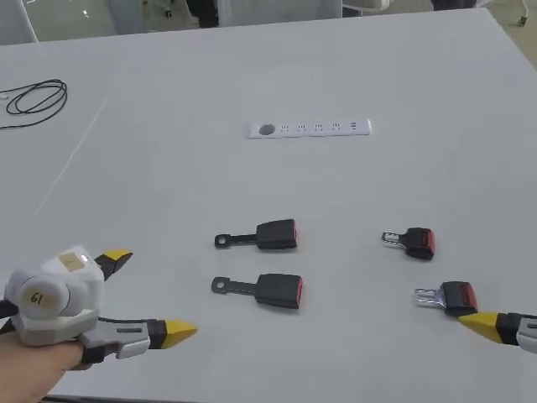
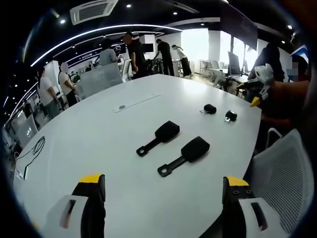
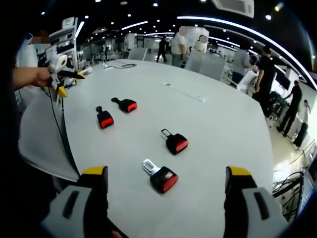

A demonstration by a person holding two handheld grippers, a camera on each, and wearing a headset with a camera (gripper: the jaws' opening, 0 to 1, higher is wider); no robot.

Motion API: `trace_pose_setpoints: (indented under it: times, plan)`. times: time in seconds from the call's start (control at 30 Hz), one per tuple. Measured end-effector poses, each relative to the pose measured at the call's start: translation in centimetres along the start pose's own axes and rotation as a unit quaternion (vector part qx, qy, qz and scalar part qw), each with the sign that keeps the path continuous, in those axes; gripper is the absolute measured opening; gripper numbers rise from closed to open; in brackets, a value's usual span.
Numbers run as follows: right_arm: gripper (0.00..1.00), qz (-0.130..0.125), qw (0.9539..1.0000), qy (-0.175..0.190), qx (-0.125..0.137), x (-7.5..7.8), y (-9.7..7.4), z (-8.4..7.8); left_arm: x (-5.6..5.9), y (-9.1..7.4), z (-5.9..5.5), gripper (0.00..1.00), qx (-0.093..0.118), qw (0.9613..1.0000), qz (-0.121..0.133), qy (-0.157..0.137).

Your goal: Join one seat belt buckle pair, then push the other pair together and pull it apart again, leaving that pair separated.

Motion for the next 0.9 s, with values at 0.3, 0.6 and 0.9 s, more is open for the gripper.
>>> trace_pose_setpoints:
  times: [0.3,0.6,0.9]
  plan:
    - [1.00,-0.002,1.0000,-0.009,-0.002,0.0,0.0,0.0,0.6,-0.3,-0.4,1.00,-0.001,0.9999,-0.010,-0.001]
    - [0.86,0.015,0.9995,-0.028,-0.007,-0.4,-0.5,-0.5,1.2,-0.1,-0.8,0.84,-0.030,0.9990,-0.021,0.027]
    - [0.65,0.028,0.9988,-0.037,-0.017,-0.4,-0.8,-0.8,2.1,0.9,-0.5,0.75,-0.044,0.9952,-0.045,0.074]
Point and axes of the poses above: the centre of the closed fingertips' face, and the gripper's own axes: y roughly forward along the fingers, x roughly to its right, z roughly out of its top, the point moved 7 cm from there along -y, roughly backward along the fingers, and after that the axes turned 7 degrees about -x, right-handed, at the moved point
